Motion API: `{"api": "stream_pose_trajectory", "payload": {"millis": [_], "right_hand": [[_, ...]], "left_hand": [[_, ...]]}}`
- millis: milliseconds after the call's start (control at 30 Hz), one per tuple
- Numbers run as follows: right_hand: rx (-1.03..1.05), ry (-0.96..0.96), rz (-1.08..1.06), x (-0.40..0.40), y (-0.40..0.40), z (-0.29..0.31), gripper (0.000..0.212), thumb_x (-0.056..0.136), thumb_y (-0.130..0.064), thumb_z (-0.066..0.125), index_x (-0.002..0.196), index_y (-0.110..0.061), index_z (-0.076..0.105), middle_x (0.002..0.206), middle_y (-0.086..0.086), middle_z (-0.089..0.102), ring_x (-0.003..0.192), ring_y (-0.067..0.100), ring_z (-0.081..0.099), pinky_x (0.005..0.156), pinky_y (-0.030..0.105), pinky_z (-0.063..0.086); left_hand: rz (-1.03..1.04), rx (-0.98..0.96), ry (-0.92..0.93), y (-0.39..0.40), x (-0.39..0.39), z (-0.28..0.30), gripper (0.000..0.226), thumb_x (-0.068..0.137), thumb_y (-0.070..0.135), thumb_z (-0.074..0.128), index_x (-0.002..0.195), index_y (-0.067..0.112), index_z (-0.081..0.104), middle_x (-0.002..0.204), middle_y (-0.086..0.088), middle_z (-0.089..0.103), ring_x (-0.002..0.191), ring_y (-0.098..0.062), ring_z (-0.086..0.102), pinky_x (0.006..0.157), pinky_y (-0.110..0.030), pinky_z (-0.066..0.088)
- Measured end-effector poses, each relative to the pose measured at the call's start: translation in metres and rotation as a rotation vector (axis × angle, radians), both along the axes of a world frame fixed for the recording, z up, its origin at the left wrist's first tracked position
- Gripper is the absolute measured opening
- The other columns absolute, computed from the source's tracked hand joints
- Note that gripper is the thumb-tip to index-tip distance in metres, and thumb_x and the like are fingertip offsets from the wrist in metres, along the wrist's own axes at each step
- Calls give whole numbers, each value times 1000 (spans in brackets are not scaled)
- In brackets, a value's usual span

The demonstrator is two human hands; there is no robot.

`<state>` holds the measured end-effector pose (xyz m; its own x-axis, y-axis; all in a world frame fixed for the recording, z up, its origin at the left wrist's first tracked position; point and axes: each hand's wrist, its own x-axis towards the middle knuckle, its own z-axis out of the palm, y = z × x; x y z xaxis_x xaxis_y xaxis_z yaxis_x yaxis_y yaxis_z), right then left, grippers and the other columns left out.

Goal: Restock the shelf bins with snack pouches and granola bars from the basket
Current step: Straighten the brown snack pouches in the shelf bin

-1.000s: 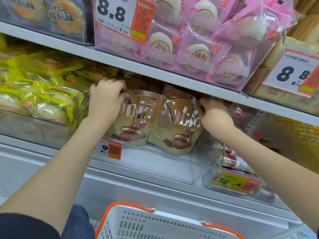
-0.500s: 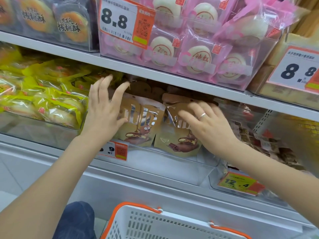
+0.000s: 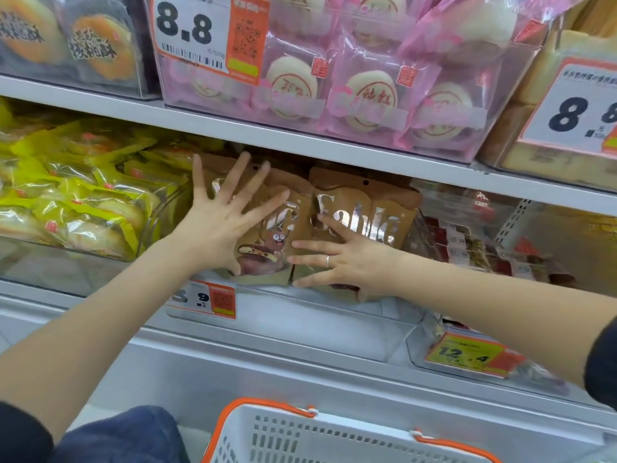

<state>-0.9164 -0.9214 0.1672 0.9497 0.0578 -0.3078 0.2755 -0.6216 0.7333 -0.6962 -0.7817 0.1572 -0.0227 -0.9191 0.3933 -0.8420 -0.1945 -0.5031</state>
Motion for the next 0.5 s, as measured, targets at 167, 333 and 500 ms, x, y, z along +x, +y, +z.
{"api": "stream_pose_trajectory", "payload": {"millis": [167, 333, 500], "right_hand": [[-79, 7, -4, 6, -4, -13, 92, 78, -18, 66, 151, -36, 12, 161, 1, -4, 147, 23, -9, 105, 63, -16], [-63, 50, -145, 7, -9, -17, 108, 72, -40, 75, 151, -38, 1, 160, -2, -14, 146, 22, -16, 100, 63, -27], [-34, 76, -196, 6, -5, -14, 103, 73, -40, 76, 151, -36, 8, 160, -1, -10, 147, 22, -12, 102, 62, -22]], "left_hand": [[-123, 152, -220, -16, 10, -8, 151, 32, 73, 72, 146, 35, -20, 157, -12, -13, 144, -37, -11, 96, -80, -4], [-95, 186, -150, -25, 14, -14, 137, 45, 75, 64, 140, 41, -29, 151, -7, -34, 139, -37, -27, 96, -79, -6], [-30, 265, -141, -29, 10, -18, 130, 59, 75, 61, 125, 43, -46, 135, -8, -55, 131, -33, -40, 98, -77, -4]]}}
